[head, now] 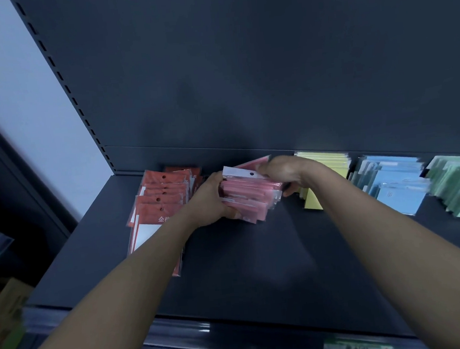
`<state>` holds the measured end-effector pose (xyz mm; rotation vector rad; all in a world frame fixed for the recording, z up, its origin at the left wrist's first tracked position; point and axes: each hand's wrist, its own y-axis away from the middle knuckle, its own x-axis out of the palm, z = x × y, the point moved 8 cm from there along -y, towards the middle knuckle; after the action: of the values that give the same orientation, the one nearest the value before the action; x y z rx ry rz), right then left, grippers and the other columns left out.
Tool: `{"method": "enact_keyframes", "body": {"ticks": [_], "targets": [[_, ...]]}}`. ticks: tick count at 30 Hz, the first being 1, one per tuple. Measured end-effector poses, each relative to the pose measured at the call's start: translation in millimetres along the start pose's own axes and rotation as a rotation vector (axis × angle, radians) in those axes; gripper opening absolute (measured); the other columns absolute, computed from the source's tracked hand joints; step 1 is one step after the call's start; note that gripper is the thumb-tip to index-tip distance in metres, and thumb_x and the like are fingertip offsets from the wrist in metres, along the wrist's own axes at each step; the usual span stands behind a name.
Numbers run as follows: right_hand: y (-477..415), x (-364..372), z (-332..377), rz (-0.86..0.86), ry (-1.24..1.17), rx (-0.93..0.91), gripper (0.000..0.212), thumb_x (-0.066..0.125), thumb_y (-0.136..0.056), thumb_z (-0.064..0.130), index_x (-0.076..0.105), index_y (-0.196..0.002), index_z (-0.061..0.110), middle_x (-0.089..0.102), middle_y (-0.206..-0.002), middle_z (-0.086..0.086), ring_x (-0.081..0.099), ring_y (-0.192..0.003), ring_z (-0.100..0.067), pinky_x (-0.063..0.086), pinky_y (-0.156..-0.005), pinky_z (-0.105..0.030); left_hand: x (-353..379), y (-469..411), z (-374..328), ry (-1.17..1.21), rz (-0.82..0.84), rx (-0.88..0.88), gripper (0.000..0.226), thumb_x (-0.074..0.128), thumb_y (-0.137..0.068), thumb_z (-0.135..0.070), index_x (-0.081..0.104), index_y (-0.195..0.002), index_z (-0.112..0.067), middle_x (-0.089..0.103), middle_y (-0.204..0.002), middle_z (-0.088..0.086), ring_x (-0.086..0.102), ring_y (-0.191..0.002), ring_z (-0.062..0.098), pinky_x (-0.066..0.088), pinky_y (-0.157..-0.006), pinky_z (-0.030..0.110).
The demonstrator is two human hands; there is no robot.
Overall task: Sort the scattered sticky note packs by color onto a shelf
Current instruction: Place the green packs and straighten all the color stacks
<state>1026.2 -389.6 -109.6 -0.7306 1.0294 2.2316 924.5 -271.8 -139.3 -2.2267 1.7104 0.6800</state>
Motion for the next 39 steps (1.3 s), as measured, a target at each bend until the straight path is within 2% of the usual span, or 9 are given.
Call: {"method": "enact_keyframes", "body": {"ticks": [4, 7, 13, 16, 22, 27, 32, 35, 39], "targets": [[2.7, 3.2, 1.0, 0.004, -0.050, -0.095, 0.034, 0.037, -0.101, 0.037, 0.063, -0.102, 0.016, 0.059, -0.091, -0.001, 0.049, -0.072, -0.011, 0.039, -0.063, -0.023, 3.3, 5.2, -4.3, -0.009, 0.022, 0.011, 0.081, 0.083, -0.060, 0.001, 0.042, -0.126, -0.023, 0.052, -0.113, -0.006, 0.052, -0.093, -0.001, 0.041, -0.069, 0.000], [1.8, 8.9, 5.8, -0.001, -0.059, -0.177, 0.034, 0.035, -0.101, 0.019, 0.063, -0.119, 0.010, 0.067, -0.111, -0.008, 0.057, -0.086, -0.016, 0.044, -0.074, -0.027, 4.2, 10.0, -5.4, 0.001, 0.015, 0.018, 0.077, 0.083, -0.060, 0.002, 0.042, -0.119, -0.026, 0.053, -0.111, -0.005, 0.053, -0.091, -0.002, 0.042, -0.068, -0.001], [-0.7, -3.9, -0.6, -0.186, -0.152, -0.175, 0.044, 0.034, -0.089, -0.004, 0.060, -0.117, 0.017, 0.060, -0.092, 0.004, 0.058, -0.082, -0.012, 0.043, -0.057, -0.016, 3.6, 17.5, -8.6, -0.051, -0.034, 0.054, 0.081, 0.083, -0.060, 0.000, 0.042, -0.128, -0.020, 0.052, -0.110, -0.007, 0.052, -0.090, -0.004, 0.038, -0.068, -0.006], [-1.5, -5.9, -2.1, -0.216, -0.147, -0.156, 0.044, 0.036, -0.087, -0.002, 0.054, -0.123, 0.017, 0.059, -0.098, -0.002, 0.055, -0.089, -0.020, 0.041, -0.057, -0.022, 3.8, 20.7, -10.1, -0.084, -0.058, 0.074, 0.083, 0.084, -0.060, -0.003, 0.041, -0.130, -0.020, 0.050, -0.114, -0.007, 0.051, -0.095, 0.001, 0.037, -0.071, -0.004], [-9.5, 10.9, -9.4, -0.058, 0.004, -0.084, 0.025, 0.037, -0.090, 0.012, 0.054, -0.071, 0.013, 0.054, -0.070, -0.002, 0.046, -0.062, -0.018, 0.037, -0.059, -0.029, 1.2, 27.5, -11.6, -0.068, -0.110, 0.083, 0.076, 0.084, -0.060, -0.005, 0.044, -0.122, -0.025, 0.051, -0.112, -0.009, 0.053, -0.093, -0.004, 0.038, -0.074, -0.004], [-2.6, 5.3, -9.1, -0.049, 0.042, -0.070, 0.028, 0.035, -0.097, 0.025, 0.059, -0.086, 0.015, 0.056, -0.078, -0.003, 0.048, -0.066, -0.018, 0.032, -0.056, -0.025, -2.3, 27.8, -12.5, -0.014, -0.099, 0.056, 0.075, 0.084, -0.059, 0.000, 0.046, -0.118, -0.025, 0.057, -0.112, -0.003, 0.057, -0.092, 0.004, 0.044, -0.075, 0.003], [-12.0, -26.5, -10.3, -0.432, -0.167, -0.112, 0.038, 0.042, -0.096, 0.037, 0.057, -0.108, 0.004, 0.060, -0.110, -0.012, 0.057, -0.106, -0.028, 0.037, -0.077, -0.027, -9.2, 24.6, -17.6, 0.150, -0.124, -0.002, 0.069, 0.081, -0.063, 0.003, 0.046, -0.118, -0.021, 0.063, -0.099, -0.005, 0.061, -0.085, 0.002, 0.048, -0.062, 0.005], [-13.1, -14.8, -4.9, -0.294, -0.384, -0.207, 0.049, 0.045, -0.097, 0.043, 0.044, -0.132, 0.008, 0.055, -0.120, -0.007, 0.054, -0.110, -0.022, 0.038, -0.091, -0.029, -7.6, 22.3, -17.8, 0.169, -0.110, -0.034, 0.068, 0.081, -0.064, 0.000, 0.046, -0.117, -0.022, 0.063, -0.101, -0.003, 0.062, -0.090, 0.007, 0.050, -0.064, 0.008], [-16.4, 2.3, -9.1, -0.141, -0.562, -0.197, 0.032, 0.048, -0.095, 0.044, 0.053, -0.113, 0.019, 0.063, -0.108, -0.007, 0.059, -0.091, -0.021, 0.043, -0.081, -0.035, -3.1, 19.0, -12.4, 0.210, -0.140, -0.062, 0.065, 0.080, -0.067, 0.000, 0.038, -0.113, -0.017, 0.059, -0.100, -0.002, 0.062, -0.092, 0.013, 0.054, -0.073, 0.020]]}}
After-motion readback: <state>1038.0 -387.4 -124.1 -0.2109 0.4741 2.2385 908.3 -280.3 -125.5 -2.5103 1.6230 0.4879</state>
